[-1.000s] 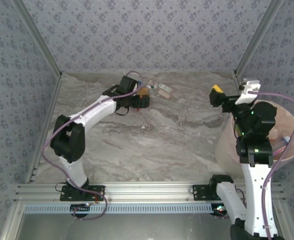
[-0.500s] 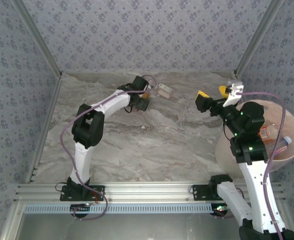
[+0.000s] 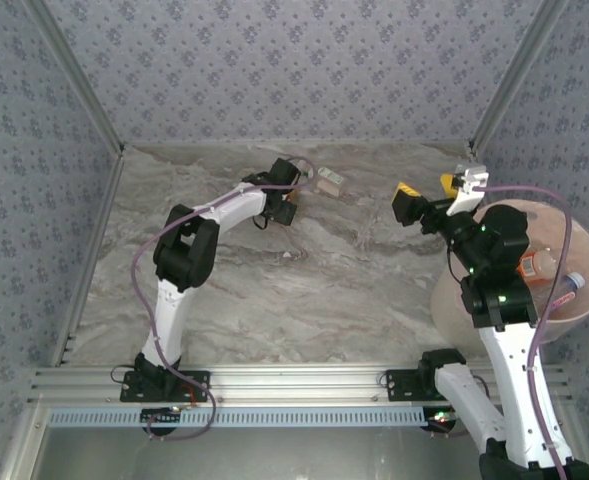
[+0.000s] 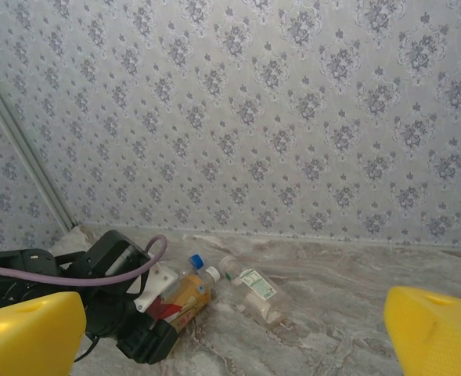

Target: Put the plastic bottles in the bin

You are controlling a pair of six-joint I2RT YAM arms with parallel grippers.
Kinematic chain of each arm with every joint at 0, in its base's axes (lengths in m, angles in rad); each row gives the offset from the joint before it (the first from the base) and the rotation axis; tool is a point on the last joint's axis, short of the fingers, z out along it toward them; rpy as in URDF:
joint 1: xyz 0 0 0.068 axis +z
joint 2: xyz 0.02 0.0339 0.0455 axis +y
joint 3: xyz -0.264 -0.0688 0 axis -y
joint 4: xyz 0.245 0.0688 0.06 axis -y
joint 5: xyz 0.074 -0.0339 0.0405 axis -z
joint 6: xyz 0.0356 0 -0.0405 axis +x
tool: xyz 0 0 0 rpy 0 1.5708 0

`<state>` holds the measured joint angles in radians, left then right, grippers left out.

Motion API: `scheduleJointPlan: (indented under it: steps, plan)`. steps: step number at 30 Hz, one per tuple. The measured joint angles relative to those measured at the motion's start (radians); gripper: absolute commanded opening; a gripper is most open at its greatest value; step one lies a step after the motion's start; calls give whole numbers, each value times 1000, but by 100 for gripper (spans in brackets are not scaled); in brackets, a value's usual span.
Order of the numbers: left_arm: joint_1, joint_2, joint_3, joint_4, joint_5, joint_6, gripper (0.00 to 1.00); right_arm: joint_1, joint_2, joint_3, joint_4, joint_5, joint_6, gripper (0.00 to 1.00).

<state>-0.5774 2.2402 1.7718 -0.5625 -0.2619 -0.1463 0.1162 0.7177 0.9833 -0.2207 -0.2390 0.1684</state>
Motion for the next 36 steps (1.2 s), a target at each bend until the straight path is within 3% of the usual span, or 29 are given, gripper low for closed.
scheduleJointPlan:
  steps: [9, 15, 27, 36]
  plan:
    - [-10, -60, -116, 105, -25, -28, 58, 16, -31, -111, 84, -37, 48, 100]
    - [-38, -174, -292, 160, 4, -64, 56, 119, 20, -122, 121, -60, 64, 100]
    - [-86, -478, -624, 322, 209, -176, 54, 346, 279, -80, 119, 138, 155, 100]
    - [-77, -720, -718, 465, 428, -181, 54, 373, 425, 40, 111, 183, 316, 100]
